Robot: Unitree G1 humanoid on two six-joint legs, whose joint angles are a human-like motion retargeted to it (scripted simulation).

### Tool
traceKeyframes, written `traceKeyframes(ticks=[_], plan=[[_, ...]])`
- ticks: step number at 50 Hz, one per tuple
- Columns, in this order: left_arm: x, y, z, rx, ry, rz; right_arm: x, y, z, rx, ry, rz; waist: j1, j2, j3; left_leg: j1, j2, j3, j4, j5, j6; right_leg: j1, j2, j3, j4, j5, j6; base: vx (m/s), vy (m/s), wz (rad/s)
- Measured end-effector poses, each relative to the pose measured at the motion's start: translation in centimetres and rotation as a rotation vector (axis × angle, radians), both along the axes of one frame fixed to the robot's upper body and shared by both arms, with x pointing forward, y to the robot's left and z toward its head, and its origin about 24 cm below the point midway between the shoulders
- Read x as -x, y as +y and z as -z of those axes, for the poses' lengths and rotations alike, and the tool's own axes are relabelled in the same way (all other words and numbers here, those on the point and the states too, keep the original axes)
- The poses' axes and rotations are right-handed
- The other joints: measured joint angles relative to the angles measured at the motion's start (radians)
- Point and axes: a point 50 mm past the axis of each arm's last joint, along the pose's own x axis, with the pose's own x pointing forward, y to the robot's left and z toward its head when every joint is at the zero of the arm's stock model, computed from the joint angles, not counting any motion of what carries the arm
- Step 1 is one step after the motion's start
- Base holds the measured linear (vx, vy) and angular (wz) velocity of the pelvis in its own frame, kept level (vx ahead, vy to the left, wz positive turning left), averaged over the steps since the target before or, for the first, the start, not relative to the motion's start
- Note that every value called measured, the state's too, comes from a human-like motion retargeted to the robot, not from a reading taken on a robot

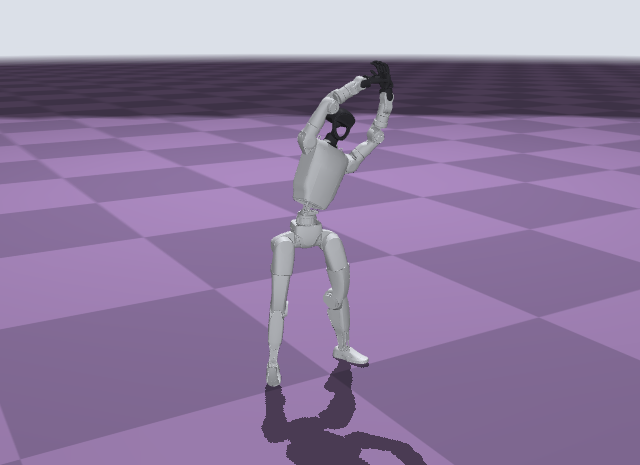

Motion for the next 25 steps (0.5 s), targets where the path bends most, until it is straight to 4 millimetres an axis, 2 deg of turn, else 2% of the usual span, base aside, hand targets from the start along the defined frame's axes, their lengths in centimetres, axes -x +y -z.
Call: traceKeyframes(ticks=[10,15,25], plan=[[1.3,-2.6,-0.1,-0.061,-0.047,-0.009,-0.1,-3.3,-0.9,-0.050,0.044,-0.022,-0.050,0.159,0.019,0.003,-0.039,-0.003,0.001,0.003,-0.015,0.004,-0.044,-0.002,0.007,-0.007,0.000,0.00,0.01,0.00],[2.8,-4.2,-0.1,-0.096,-0.099,-0.024,0.6,-4.9,-1.5,-0.085,0.053,-0.051,-0.061,0.240,0.035,0.003,-0.050,0.003,-0.005,0.010,-0.032,0.005,-0.052,-0.001,-0.005,0.001,0.000,0.00,0.00,0.00],[5.0,-6.1,-0.1,-0.167,-0.165,-0.069,1.2,-6.4,-2.1,-0.149,0.040,-0.097,-0.078,0.410,0.065,0.001,-0.069,0.005,-0.015,0.020,-0.054,0.005,-0.065,-0.004,-0.018,0.015,0.000,0.00,0.00,0.00]])
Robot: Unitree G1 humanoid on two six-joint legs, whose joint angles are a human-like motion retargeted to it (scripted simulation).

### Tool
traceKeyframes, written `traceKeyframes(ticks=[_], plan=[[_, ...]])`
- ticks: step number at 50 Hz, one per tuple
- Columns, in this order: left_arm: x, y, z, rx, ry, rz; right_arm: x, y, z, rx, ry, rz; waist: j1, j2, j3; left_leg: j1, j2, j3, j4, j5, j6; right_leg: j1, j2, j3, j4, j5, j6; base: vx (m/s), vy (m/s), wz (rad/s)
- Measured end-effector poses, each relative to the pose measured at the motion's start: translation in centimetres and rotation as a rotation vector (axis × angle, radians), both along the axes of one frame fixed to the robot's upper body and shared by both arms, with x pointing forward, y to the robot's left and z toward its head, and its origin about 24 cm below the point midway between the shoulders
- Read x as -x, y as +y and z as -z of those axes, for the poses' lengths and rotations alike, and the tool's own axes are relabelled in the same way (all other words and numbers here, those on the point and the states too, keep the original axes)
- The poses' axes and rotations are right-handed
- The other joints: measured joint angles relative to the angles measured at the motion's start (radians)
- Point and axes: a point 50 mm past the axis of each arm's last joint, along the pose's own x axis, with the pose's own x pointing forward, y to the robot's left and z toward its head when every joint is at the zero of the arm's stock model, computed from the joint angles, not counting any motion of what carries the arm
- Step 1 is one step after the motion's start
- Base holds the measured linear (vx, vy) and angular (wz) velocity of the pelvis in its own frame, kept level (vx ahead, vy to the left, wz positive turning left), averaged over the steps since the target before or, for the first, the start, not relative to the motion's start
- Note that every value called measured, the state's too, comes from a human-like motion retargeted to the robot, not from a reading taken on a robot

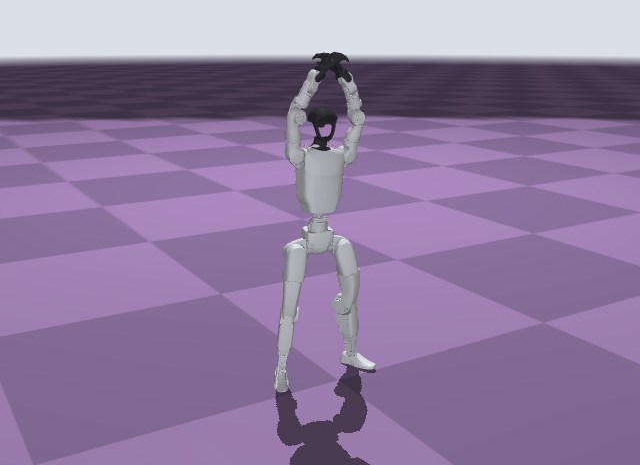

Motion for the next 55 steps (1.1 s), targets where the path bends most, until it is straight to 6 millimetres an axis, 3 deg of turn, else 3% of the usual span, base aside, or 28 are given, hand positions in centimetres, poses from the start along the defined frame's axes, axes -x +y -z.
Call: traceKeyframes(ticks=[8,18,30,47,55], plan=[[0.1,-0.7,0.2,-0.038,-0.002,-0.044,-0.7,-0.4,0.2,-0.035,-0.006,-0.019,-0.038,0.109,-0.001,-0.006,-0.010,0.009,0.004,0.003,-0.001,-0.006,-0.007,0.007,-0.008,0.005,0.000,0.00,0.00,0.00],[0.3,-2.2,0.2,-0.061,0.036,-0.062,-0.3,-0.9,0.0,-0.091,-0.053,-0.015,-0.116,0.231,-0.006,0.006,0.014,0.041,0.005,0.004,0.000,-0.012,0.021,0.032,-0.017,0.001,0.000,0.04,-0.05,-0.13],[-0.5,-4.2,1.4,-0.170,0.045,-0.115,-3.0,-3.3,0.9,-0.159,-0.004,-0.067,-0.169,0.373,-0.011,0.041,0.040,0.080,0.011,-0.002,0.000,-0.009,0.047,0.062,0.000,-0.022,0.000,0.07,-0.05,-0.15],[-3.5,-6.6,3.5,-0.275,0.113,-0.151,-6.6,-6.0,2.7,-0.202,0.102,-0.132,-0.286,0.518,0.010,0.057,-0.003,0.091,0.017,0.000,-0.001,0.008,0.000,0.079,-0.003,-0.043,0.000,0.02,0.00,-0.04],[-2.9,-8.1,4.2,-0.327,0.074,-0.161,-6.7,-7.8,2.9,-0.222,0.111,-0.167,-0.278,0.566,-0.003,0.036,-0.021,0.067,0.013,0.010,-0.001,0.003,-0.022,0.059,-0.003,-0.048,0.000,0.00,0.01,0.09]])
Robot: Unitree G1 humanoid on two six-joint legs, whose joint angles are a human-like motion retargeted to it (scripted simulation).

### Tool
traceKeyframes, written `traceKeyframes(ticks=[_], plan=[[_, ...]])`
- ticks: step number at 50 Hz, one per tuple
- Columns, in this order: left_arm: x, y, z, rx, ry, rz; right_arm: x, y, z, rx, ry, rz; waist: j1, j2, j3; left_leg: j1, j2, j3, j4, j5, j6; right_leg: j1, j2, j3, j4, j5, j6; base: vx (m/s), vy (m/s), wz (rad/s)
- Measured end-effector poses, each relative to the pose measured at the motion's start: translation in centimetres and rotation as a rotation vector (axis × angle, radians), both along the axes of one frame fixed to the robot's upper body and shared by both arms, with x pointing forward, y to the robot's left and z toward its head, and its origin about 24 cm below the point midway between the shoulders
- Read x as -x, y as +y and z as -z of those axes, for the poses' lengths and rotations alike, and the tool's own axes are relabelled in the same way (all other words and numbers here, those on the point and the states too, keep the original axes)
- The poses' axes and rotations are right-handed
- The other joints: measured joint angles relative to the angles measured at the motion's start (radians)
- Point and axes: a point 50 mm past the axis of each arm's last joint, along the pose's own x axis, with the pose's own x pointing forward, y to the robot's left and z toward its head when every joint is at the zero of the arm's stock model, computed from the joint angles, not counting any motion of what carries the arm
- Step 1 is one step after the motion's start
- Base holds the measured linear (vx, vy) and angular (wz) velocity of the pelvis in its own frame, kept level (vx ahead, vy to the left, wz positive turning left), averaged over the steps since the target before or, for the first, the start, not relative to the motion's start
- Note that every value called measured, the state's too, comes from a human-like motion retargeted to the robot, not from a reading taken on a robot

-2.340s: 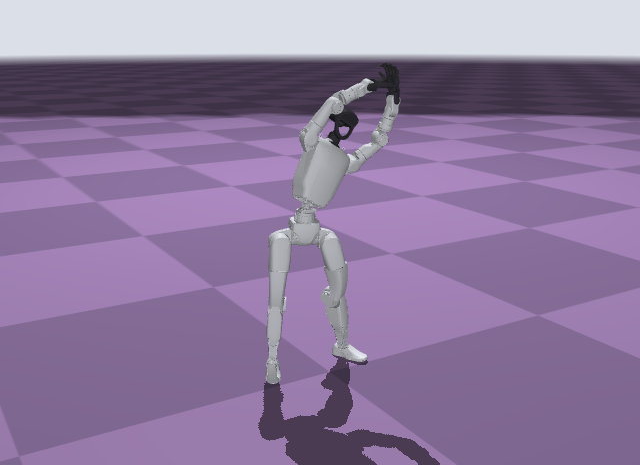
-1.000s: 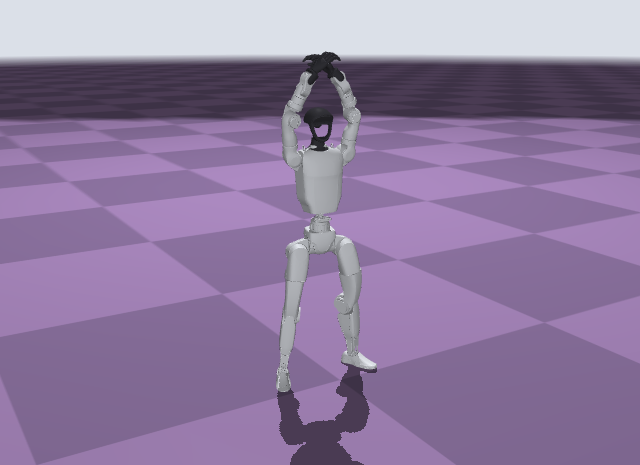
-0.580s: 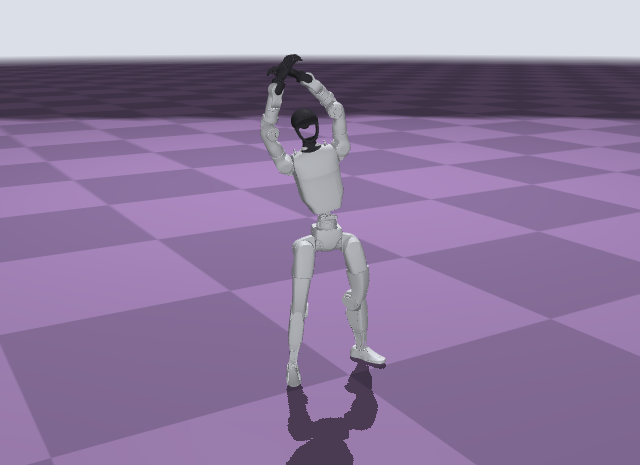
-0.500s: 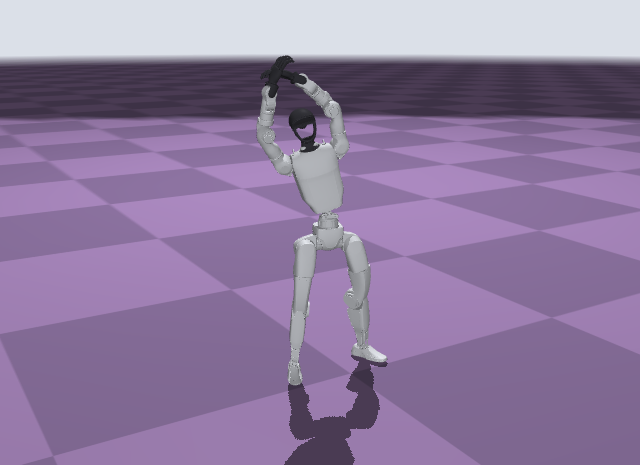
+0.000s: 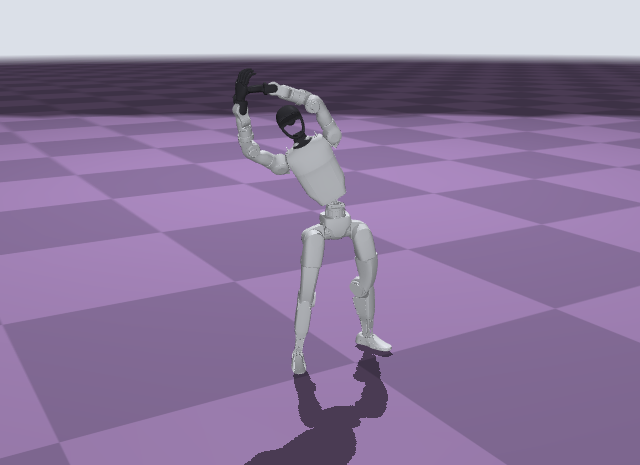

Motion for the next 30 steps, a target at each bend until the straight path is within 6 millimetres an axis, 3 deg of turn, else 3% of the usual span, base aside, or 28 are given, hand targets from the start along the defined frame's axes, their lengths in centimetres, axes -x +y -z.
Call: traceKeyframes(ticks=[14,20,30], plan=[[0.0,-1.1,0.8,-0.064,-0.008,-0.038,-0.8,-1.1,0.4,-0.019,0.042,-0.094,0.034,-0.027,-0.001,-0.009,0.011,-0.003,-0.004,0.009,0.000,-0.012,0.011,0.001,0.001,0.001,0.000,-0.01,-0.02,-0.03],[-1.8,-0.2,0.6,-0.023,0.072,-0.051,-1.4,-0.4,0.6,0.001,0.072,-0.085,0.023,-0.073,0.025,0.005,0.041,0.018,-0.010,0.007,0.010,-0.020,0.048,0.021,0.001,0.007,0.000,-0.04,-0.08,-0.22],[-1.1,0.7,-0.1,0.031,0.033,-0.014,-0.4,0.0,-0.3,0.036,0.049,0.028,0.086,-0.181,0.021,0.004,0.093,0.046,-0.022,0.026,0.005,-0.040,0.119,0.031,-0.019,0.039,0.000,-0.06,-0.08,-0.17]])
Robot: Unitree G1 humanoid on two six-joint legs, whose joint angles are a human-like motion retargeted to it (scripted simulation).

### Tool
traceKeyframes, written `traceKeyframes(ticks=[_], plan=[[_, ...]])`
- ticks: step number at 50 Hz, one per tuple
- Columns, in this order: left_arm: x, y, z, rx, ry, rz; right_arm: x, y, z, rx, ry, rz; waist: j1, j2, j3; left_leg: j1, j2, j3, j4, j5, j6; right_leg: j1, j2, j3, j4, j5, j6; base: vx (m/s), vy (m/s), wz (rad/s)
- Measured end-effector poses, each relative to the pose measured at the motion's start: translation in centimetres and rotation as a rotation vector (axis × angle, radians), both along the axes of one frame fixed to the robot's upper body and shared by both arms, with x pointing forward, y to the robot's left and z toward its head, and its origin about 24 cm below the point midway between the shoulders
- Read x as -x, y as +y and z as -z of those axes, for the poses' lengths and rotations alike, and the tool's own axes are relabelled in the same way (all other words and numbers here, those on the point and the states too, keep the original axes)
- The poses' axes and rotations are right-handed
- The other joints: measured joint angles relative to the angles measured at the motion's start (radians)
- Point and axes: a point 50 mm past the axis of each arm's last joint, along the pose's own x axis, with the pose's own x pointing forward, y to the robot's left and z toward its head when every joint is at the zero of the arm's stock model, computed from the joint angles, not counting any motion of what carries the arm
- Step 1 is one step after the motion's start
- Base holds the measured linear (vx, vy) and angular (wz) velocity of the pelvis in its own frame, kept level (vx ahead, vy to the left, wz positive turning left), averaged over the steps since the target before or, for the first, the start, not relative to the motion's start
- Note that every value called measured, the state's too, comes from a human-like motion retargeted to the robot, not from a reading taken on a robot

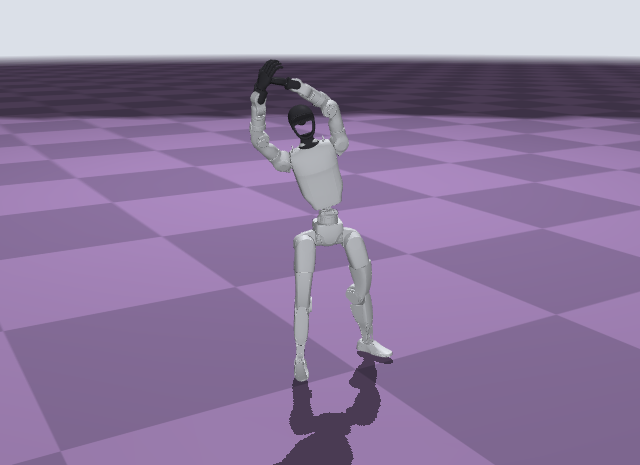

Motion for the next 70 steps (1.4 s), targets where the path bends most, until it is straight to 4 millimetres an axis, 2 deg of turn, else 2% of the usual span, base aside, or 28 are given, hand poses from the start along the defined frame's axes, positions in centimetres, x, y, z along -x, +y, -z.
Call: traceKeyframes(ticks=[14,25,30,40,50,60,70], plan=[[1.8,1.1,-0.8,0.066,-0.056,0.071,3.4,1.2,-1.8,0.045,-0.089,0.100,0.065,-0.167,-0.018,0.000,0.025,0.006,-0.008,-0.001,-0.002,-0.004,0.033,-0.002,-0.014,0.028,0.000,0.00,0.00,0.00],[4.1,2.6,-2.2,0.142,-0.116,0.115,6.9,3.0,-3.0,0.055,-0.194,0.121,0.073,-0.303,-0.023,0.011,0.032,0.031,-0.014,-0.001,-0.003,-0.008,0.052,0.009,-0.024,0.050,0.000,0.00,0.00,0.00],[4.4,3.4,-2.7,0.189,-0.110,0.127,8.1,3.9,-3.2,0.065,-0.224,0.136,0.064,-0.366,-0.019,0.028,0.030,0.046,-0.014,-0.009,0.001,-0.003,0.052,0.022,-0.022,0.052,0.000,0.00,0.00,0.00],[4.0,4.9,-3.2,0.251,-0.099,0.140,8.8,5.9,-3.2,0.123,-0.237,0.185,0.090,-0.508,-0.022,0.066,0.006,0.089,-0.020,-0.024,0.009,0.001,0.037,0.057,-0.015,0.058,0.000,-0.01,0.06,-0.20],[4.1,7.4,-3.7,0.304,-0.138,0.147,9.1,8.5,-2.8,0.202,-0.268,0.220,0.155,-0.659,-0.035,0.092,-0.010,0.136,-0.031,-0.029,0.008,-0.003,0.036,0.093,-0.027,0.074,0.000,-0.01,0.03,-0.20],[2.8,9.1,-3.7,0.334,-0.117,0.133,8.1,10.4,-2.1,0.267,-0.250,0.215,0.222,-0.796,-0.024,0.118,-0.002,0.154,-0.040,-0.027,0.013,0.004,0.055,0.108,-0.021,0.086,0.000,0.00,0.00,0.00],[0.0,14.0,-3.6,0.448,-0.047,0.115,6.9,15.2,0.2,0.416,-0.243,0.202,0.294,-0.806,0.005,0.176,0.022,0.173,-0.041,-0.040,0.011,0.045,0.081,0.123,-0.010,0.081,0.000,0.00,0.00,0.00]])
